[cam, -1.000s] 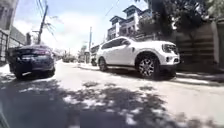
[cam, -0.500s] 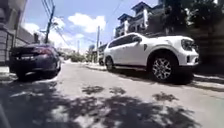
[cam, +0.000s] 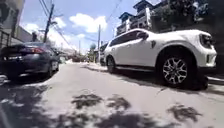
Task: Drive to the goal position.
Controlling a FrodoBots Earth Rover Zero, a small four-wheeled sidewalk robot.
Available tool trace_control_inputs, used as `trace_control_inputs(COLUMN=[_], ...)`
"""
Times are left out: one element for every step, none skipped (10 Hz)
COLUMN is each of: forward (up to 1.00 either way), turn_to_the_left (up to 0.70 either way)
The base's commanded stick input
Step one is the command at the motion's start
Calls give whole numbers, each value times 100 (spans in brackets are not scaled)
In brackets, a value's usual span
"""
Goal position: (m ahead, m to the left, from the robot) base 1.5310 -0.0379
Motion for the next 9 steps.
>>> trace_control_inputs(forward=[100,100,100,100,100,100,100,100,100], turn_to_the_left=[5,5,9,29,41,20,11,31,45])
